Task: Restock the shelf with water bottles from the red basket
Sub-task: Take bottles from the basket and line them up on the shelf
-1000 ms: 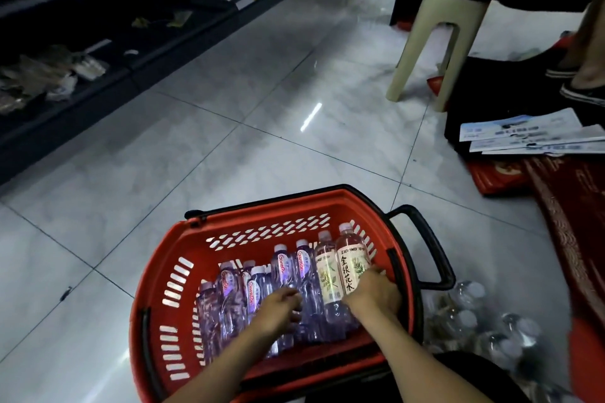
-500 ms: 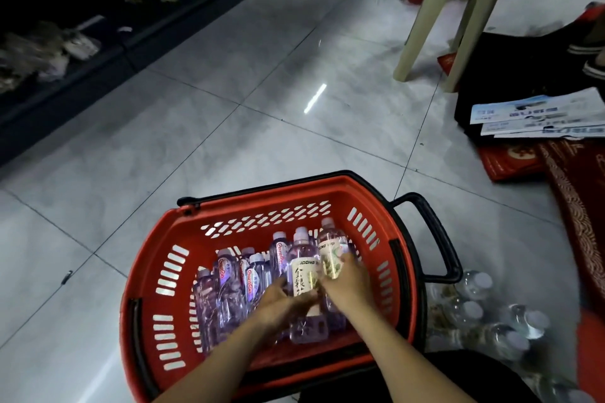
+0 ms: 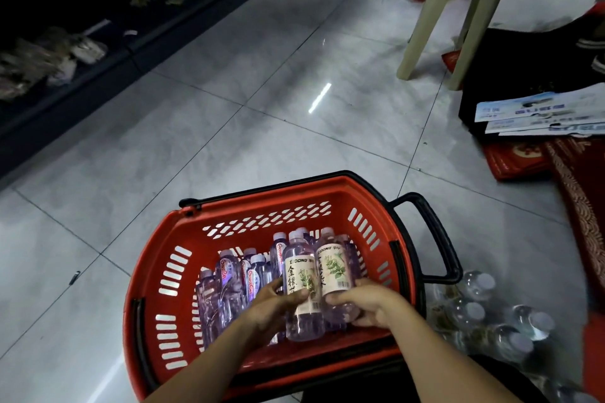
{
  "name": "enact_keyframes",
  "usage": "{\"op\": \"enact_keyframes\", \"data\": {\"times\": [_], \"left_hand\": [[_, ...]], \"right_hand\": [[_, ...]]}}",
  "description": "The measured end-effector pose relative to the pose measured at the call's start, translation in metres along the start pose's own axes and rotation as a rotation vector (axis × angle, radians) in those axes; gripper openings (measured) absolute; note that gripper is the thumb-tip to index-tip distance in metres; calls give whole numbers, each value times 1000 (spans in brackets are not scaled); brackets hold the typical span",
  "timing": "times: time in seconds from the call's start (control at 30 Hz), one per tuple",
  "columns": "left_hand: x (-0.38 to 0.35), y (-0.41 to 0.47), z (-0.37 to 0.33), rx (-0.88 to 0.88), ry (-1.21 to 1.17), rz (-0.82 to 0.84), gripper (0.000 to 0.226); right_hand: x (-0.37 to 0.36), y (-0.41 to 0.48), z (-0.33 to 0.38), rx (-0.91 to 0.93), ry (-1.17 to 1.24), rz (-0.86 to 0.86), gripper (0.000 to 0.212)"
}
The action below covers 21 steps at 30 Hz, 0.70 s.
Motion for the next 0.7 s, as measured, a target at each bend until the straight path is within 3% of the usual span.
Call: {"op": "enact_keyframes", "data": {"times": [0.1, 0.13, 0.27, 0.43, 0.53, 0.6, 0.7], "left_hand": [[4, -6, -9, -32, 18, 1, 119], [3, -14, -15, -40, 20, 5, 120], [14, -35, -34, -92, -39, 1, 90], [13, -70, -67, -249, -37, 37, 69], [-3, -101, -91, -351, -3, 106, 81], [-16, -117, -102, -402, 46, 151, 92], [-42, -143, -116, -498, 65, 202, 68]], "right_hand": [[3, -14, 2, 60, 16, 82, 44], [3, -19, 4, 87, 18, 109, 41], [3, -47, 16, 216, 63, 183, 58], [6, -98, 24, 402, 169, 196, 67], [12, -124, 23, 508, 221, 170, 97], [20, -145, 19, 571, 264, 128, 101], [40, -185, 12, 663, 296, 40, 100]]}}
Point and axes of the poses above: each hand's wrist, its own y-axis towards the middle knuckle, its own x-axis out of the back of the hand, z = x × y, the point moved 2 cm from there along y, towards the middle knuckle, and after that the axes turned 5 degrees about -z, right-handed, at the moved point
